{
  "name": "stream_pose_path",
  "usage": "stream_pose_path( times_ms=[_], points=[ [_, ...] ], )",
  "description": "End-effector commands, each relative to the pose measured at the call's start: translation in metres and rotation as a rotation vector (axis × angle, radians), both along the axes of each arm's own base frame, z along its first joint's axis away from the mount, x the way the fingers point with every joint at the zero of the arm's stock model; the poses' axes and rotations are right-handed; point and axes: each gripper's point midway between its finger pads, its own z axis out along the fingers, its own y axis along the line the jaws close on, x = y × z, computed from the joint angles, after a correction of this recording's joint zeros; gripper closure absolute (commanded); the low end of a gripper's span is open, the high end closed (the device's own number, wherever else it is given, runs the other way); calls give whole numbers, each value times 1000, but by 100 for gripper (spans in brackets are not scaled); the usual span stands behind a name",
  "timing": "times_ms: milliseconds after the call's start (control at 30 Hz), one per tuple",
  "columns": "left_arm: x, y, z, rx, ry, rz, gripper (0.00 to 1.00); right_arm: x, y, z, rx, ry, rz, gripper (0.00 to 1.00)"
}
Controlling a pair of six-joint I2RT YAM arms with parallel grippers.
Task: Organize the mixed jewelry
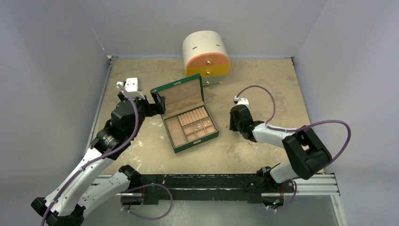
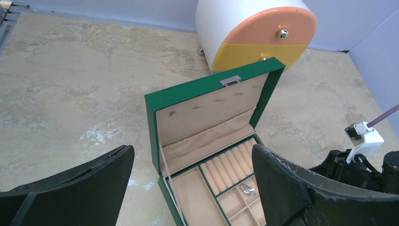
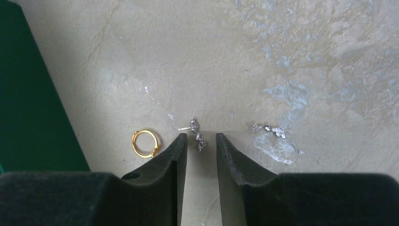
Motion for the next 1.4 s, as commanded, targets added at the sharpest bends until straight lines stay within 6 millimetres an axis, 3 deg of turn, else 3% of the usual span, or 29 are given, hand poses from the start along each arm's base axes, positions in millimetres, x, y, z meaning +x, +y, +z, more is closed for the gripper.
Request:
stream_pose_path(
  times_ms=[0,233,367,633,867,1167,1367],
  points=[
    [3,0,13,-35,-40,3,4,17,10,11,28,-42,14,71],
    [3,0,14,-36,-41,5,4,14,9,12,32,-40,16,85],
    [3,0,14,-37,-41,5,4,13,9,15,36,-45,16,99],
    [3,1,14,-37,-43,8,4,12,10,31,58,-68,26,100],
    [2,2,16,-43,-48,8,4,13,8,60,78,-131,23,100],
    [2,2,17,-48,-50,1,4,7,38,108,204,-214,170,100],
    [1,1,17,-51,-51,-1,4,-7,79,138,293,-268,322,100]
  ],
)
